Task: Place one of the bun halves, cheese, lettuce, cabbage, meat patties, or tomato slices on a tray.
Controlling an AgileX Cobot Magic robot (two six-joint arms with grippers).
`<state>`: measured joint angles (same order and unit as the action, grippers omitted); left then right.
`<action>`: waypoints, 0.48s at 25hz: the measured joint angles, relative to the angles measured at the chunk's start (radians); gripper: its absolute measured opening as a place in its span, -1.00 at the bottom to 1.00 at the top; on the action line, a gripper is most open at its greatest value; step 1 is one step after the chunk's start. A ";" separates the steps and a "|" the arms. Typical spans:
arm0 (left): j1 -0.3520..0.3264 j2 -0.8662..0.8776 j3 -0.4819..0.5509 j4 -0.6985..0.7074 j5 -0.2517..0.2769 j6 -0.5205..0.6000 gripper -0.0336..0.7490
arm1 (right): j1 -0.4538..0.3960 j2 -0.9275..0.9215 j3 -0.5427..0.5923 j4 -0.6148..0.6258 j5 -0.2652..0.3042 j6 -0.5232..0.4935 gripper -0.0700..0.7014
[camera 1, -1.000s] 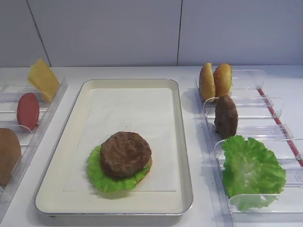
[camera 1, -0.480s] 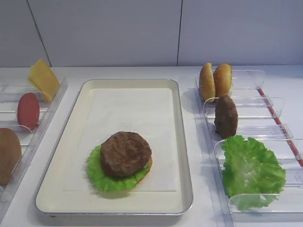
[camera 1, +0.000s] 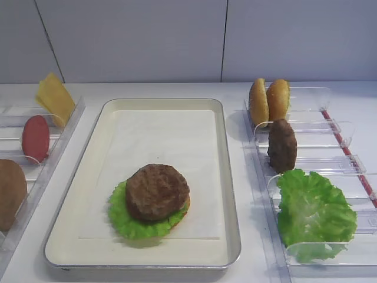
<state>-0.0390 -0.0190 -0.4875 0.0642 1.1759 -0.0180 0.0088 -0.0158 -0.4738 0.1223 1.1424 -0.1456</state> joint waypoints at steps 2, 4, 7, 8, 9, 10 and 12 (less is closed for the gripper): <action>0.000 0.000 0.000 0.000 0.000 0.000 0.29 | 0.000 0.000 0.000 0.000 0.000 0.000 0.16; 0.000 0.000 0.000 0.000 0.000 0.000 0.29 | 0.000 0.000 0.000 0.000 0.000 0.000 0.16; 0.000 0.000 0.000 0.000 0.000 0.000 0.29 | 0.000 0.000 0.000 0.000 0.000 0.000 0.16; 0.000 0.000 0.000 0.000 0.000 0.000 0.29 | 0.000 0.000 0.000 0.000 0.000 0.000 0.16; 0.000 0.000 0.000 0.000 0.000 0.000 0.29 | 0.000 0.000 0.000 0.000 0.000 0.000 0.16; 0.000 0.000 0.000 0.000 0.000 0.000 0.29 | 0.000 0.000 0.000 0.000 0.000 0.000 0.16; 0.000 0.000 0.000 0.000 0.000 0.000 0.29 | 0.000 0.000 0.000 0.000 0.001 0.000 0.16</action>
<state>-0.0390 -0.0190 -0.4875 0.0642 1.1759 -0.0180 0.0088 -0.0158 -0.4738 0.1223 1.1430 -0.1456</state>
